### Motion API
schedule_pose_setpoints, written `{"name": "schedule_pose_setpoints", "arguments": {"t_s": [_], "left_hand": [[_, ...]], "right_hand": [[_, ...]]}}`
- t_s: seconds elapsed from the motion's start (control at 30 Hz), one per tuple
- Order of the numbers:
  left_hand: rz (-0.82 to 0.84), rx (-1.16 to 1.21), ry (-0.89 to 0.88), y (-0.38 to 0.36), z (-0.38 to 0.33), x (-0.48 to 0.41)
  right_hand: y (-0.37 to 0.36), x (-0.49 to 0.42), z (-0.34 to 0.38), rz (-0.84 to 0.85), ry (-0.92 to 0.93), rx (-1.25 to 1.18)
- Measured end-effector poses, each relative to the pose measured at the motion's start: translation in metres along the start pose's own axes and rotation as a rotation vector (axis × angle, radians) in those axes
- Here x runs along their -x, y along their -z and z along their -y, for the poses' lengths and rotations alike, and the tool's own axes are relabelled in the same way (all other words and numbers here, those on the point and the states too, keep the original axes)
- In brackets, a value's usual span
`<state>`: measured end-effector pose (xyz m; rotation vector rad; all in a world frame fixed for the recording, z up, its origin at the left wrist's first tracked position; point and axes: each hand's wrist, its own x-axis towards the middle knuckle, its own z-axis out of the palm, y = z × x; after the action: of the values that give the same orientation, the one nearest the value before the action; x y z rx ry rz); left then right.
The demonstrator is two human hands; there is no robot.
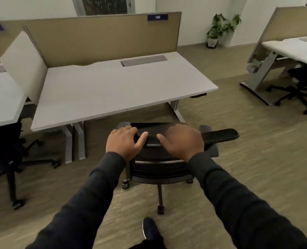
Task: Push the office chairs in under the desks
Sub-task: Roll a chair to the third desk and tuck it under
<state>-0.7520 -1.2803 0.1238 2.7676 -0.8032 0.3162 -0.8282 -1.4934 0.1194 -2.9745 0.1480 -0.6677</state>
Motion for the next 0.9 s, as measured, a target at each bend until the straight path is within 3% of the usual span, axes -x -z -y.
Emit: {"name": "schedule_pose_setpoints", "arguments": {"t_s": [0.53,0.73,0.9], "left_hand": [[0.053,0.008,0.050,-0.058,0.060,-0.237],[0.071,-0.030,0.151,-0.057,0.120,-0.294],[0.031,0.004,0.109,-0.061,0.133,-0.294]], "right_hand": [[-0.091,-0.250,-0.069,0.246,0.029,0.007],[-0.121,-0.301,-0.031,0.236,0.033,0.012],[-0.130,-0.303,-0.027,0.222,0.003,0.013]]}}
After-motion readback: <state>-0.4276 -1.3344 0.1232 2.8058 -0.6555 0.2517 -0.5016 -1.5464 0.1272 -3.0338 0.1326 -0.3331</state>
